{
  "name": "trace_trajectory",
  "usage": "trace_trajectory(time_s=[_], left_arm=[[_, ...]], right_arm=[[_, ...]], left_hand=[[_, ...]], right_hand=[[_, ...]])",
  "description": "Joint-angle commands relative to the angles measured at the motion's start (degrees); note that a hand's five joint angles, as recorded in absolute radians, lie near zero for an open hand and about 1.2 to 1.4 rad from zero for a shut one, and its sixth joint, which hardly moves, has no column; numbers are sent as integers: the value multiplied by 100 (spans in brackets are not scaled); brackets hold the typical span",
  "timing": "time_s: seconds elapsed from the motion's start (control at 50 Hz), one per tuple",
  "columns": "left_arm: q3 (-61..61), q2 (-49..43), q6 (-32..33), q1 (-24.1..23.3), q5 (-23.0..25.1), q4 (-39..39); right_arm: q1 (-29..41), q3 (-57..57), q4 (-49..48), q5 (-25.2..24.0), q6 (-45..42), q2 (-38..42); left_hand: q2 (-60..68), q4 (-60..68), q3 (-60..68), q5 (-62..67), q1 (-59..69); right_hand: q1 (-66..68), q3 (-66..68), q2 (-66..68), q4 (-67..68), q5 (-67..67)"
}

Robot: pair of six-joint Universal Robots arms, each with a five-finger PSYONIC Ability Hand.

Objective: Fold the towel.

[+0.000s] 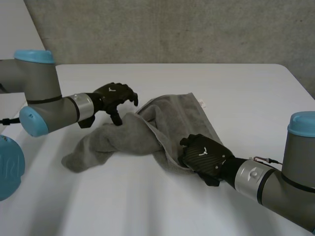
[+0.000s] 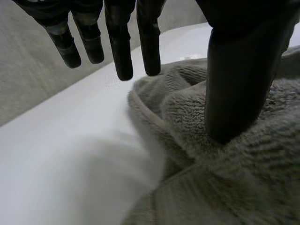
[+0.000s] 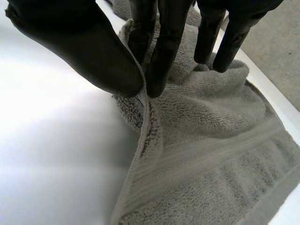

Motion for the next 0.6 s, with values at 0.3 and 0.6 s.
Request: trace_trajectory(time_s=[0.3,0.6], left_arm=[[-943,421,547,-3,60,-41],[-3515,2466,1435,128,-537,371]], right_arm=[[-56,-29,0,4,0,8],[-600,-64,1308,-118,0,-492]], left_hand=[[3849,-376,-329,3810,3899],[4907,-376,-329,4867,4957]], right_hand=[[481,-298,632,-435,356],[481,-298,632,-435,356]])
